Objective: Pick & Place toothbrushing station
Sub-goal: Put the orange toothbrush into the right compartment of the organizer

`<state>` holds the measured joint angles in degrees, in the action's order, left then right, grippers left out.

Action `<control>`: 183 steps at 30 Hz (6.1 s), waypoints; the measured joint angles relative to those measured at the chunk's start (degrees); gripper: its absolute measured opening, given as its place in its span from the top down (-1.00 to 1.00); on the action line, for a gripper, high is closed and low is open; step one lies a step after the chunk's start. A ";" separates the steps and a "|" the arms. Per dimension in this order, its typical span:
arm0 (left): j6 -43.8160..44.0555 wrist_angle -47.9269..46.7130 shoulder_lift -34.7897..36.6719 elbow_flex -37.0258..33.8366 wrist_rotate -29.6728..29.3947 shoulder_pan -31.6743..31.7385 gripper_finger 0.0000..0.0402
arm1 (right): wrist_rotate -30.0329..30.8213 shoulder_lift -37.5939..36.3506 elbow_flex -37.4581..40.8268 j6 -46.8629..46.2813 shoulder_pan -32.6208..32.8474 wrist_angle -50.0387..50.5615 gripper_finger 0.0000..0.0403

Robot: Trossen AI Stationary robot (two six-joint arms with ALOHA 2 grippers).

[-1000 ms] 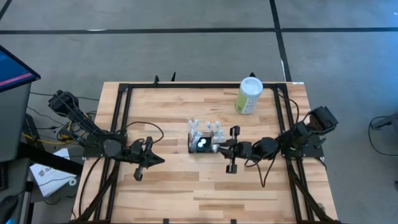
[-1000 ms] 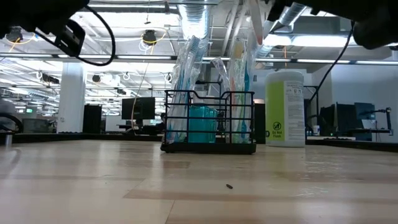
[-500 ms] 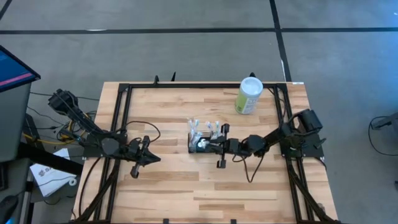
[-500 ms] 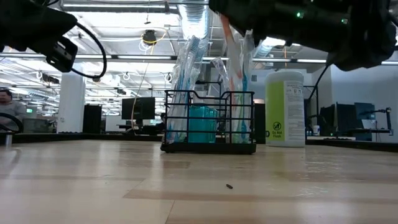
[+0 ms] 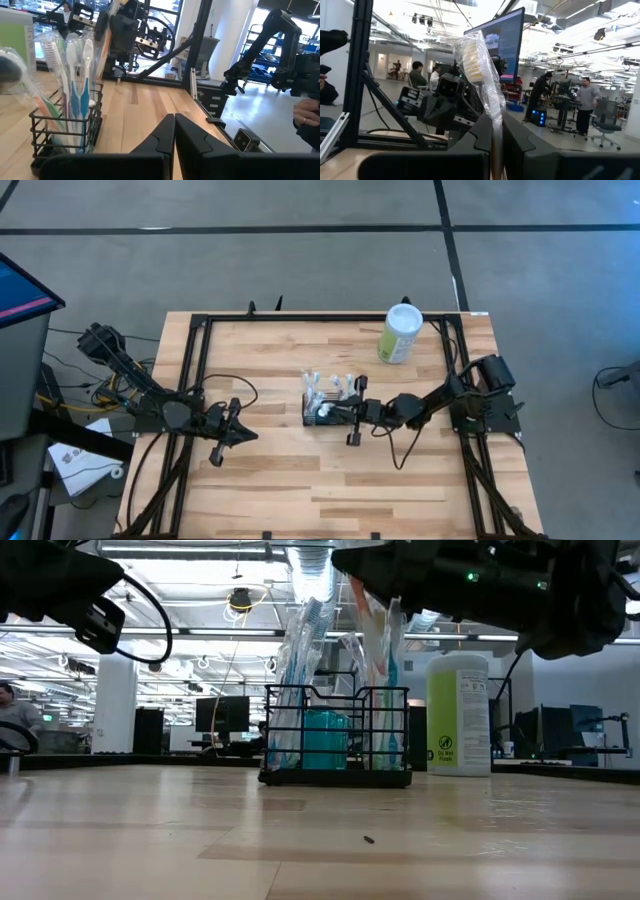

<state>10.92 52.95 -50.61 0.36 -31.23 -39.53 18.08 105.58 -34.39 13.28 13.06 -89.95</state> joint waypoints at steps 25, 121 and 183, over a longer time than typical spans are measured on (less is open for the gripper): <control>-5.99 1.23 -0.15 3.45 -2.94 2.04 0.97 | 1.45 -7.85 -2.45 0.17 5.69 0.00 0.94; -13.31 -12.70 -34.77 44.68 9.98 18.10 0.93 | 3.24 -15.73 -17.99 -4.44 11.42 42.95 0.63; -8.63 -14.67 -2.61 17.94 -9.35 5.68 0.76 | 27.00 -23.56 4.34 -2.99 15.39 30.01 1.00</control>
<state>2.29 38.28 -53.22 18.30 -40.58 -33.85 45.08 82.02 -30.06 10.28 28.45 -59.94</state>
